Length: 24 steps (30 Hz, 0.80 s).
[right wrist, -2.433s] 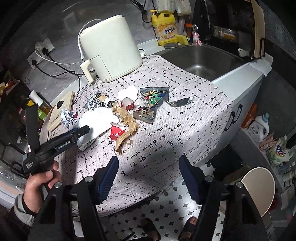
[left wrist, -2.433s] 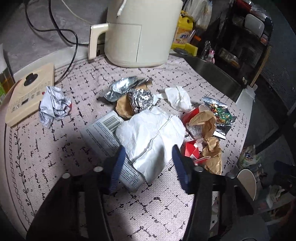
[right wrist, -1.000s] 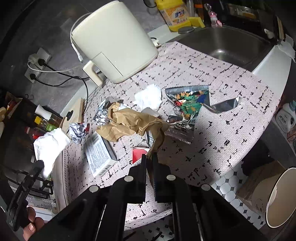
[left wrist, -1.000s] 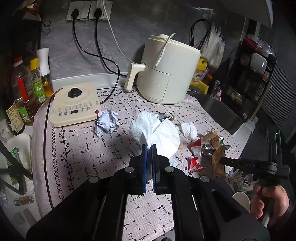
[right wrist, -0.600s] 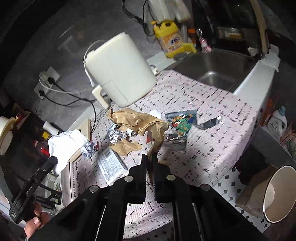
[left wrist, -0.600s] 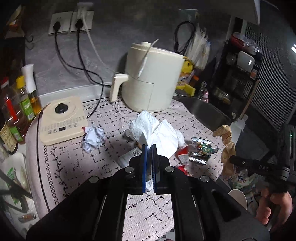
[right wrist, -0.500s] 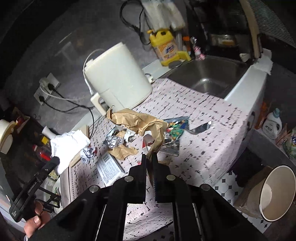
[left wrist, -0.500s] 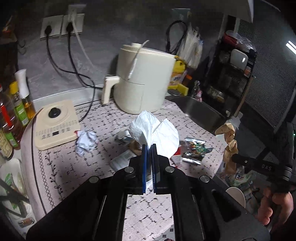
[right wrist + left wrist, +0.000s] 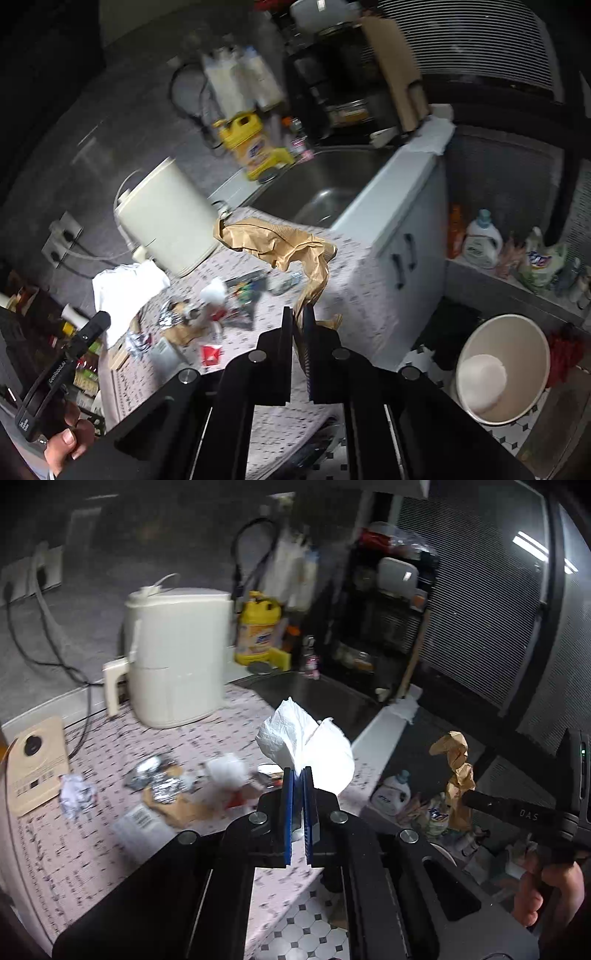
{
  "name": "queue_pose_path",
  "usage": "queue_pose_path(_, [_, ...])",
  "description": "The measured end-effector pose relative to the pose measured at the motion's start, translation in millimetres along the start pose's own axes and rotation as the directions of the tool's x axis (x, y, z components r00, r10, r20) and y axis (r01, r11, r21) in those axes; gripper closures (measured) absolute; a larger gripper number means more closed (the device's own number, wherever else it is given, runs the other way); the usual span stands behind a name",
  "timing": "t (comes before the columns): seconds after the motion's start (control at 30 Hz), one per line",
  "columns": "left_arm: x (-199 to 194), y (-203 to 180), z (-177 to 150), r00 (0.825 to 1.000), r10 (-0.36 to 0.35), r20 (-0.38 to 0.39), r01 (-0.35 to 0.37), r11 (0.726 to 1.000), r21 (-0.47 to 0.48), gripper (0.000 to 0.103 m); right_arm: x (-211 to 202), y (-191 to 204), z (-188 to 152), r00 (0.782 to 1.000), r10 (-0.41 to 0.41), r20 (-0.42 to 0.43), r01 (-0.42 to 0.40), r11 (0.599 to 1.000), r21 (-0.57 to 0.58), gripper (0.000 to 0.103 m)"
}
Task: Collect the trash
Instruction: 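Carry both items to the white bin while the right tool drops the brown paper in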
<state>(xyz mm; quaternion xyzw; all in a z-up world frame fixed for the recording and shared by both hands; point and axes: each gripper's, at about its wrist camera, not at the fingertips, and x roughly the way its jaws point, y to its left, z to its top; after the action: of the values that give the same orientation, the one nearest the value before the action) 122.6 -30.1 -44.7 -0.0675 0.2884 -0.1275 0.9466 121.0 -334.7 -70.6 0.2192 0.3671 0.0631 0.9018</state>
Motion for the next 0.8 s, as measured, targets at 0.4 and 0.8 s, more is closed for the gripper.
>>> queue_pose_path(0.4, [74,-144,-26,0.98,-0.171,-0.103,0.177,0.983,0.048,0.097,-46,-193,-4,0.974,-0.224,-0.028,0.225,0.957,0.181,0.097])
queue_pose_path(0.8, [142,-218,-87,0.948,-0.17,-0.27,0.19,0.981,0.049,0.097,14,-322,-45,0.932,-0.248,-0.264,0.305,0.93,0.204,0.091])
